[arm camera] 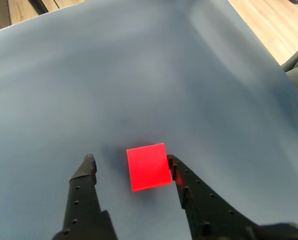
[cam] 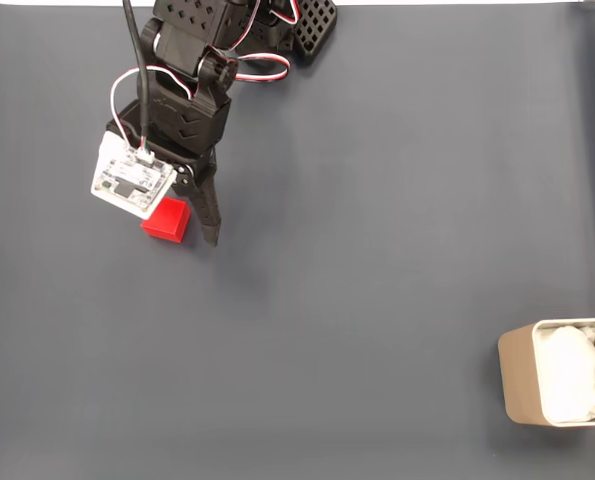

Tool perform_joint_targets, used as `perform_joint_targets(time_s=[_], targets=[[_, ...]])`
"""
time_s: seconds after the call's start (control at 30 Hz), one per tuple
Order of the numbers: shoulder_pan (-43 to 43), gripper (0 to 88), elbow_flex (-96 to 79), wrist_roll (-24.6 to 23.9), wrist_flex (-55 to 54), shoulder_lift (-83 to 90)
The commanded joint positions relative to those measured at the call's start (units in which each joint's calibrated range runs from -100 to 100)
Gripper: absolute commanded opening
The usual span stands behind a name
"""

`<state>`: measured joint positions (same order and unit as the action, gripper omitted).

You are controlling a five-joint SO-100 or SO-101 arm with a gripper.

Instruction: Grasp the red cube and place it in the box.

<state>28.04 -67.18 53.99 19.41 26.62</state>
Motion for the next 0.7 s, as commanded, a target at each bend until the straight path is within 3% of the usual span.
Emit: perform_joint_targets(time_s=[0.0, 0.5, 0.67], targets=[[-0.5, 33.1, -0.2, 0.3, -0.2, 2.5], [-0.6, 31.0, -1.5, 1.1, -0.4, 3.1], [-0.8, 24.3, -1.5, 1.4, -0.4, 3.0]])
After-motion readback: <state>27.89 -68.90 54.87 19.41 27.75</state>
